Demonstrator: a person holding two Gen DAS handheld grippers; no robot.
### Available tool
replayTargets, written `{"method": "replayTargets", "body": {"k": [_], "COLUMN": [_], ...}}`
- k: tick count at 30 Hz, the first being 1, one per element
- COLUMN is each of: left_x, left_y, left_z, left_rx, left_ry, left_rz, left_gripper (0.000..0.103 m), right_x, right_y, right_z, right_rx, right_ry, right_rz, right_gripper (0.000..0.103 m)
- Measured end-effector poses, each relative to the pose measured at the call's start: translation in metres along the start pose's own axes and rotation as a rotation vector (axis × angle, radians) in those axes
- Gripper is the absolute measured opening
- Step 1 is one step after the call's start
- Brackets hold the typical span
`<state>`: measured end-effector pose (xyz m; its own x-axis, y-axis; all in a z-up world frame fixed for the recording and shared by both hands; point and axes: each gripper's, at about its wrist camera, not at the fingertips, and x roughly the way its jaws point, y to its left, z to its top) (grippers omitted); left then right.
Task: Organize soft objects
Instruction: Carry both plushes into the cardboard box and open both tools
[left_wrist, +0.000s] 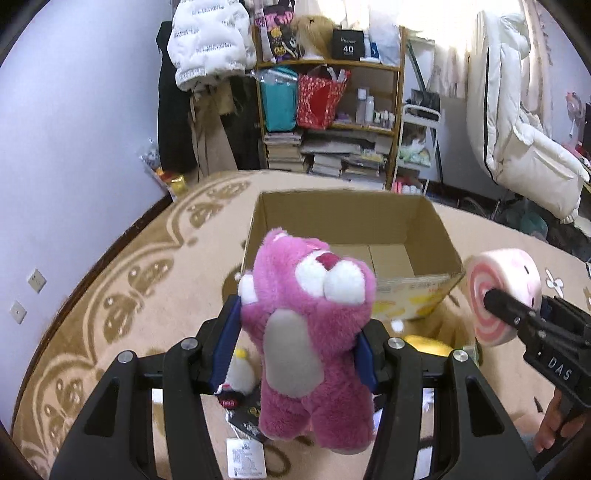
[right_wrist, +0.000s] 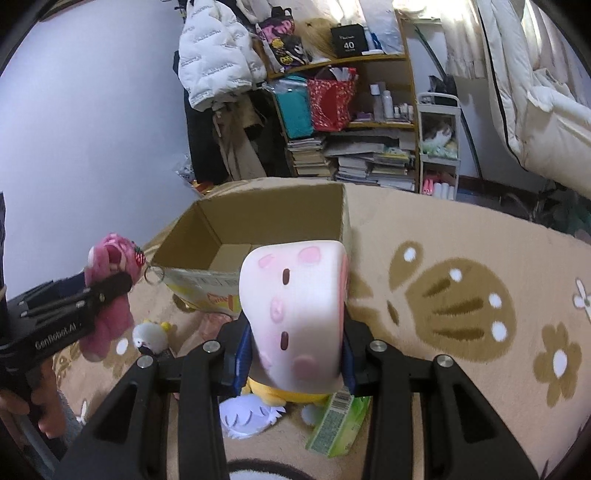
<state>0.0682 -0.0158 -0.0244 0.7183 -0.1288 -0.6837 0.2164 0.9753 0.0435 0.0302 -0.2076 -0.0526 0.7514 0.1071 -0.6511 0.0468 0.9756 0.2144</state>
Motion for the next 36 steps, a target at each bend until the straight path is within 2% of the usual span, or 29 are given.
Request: {"method": "replayTargets", "body": {"k": [8,15,20,28,36], "left_x": [0.005,0.034,0.056,0.099,0.123], "left_y": [0.003,0.003,0.006,0.002,-0.01], "left_z": [0.033,0.066,0.082,0.077,0.069], "left_rx": [0.01,0.054,0.027,0.053,0.083], "left_ry": [-0.044,-0.066,-0.053,0.02,0.083], "left_rz": [0.025,0.06,0.041,0.032,0.015], "left_gripper": [0.054,0.054,0.054,0.054,0.056], "right_x": [0.007,0.025,0.041,0.069,0.095], "right_y": [0.009,0.021,0.025,0.026,0.017], "right_z": [0.022,0.049,0.067,0.082,0.075], "right_rx": [-0.049,-0.073,-0.066,-0.054,-0.039], "right_ry": [-0.029,-0.053,-0.055,-0.028,0.048], "right_rz": [0.01,0.029,0.049,0.041,0.031], "right_gripper": [0.041,0.042,0.044,0.046,0.051]}}
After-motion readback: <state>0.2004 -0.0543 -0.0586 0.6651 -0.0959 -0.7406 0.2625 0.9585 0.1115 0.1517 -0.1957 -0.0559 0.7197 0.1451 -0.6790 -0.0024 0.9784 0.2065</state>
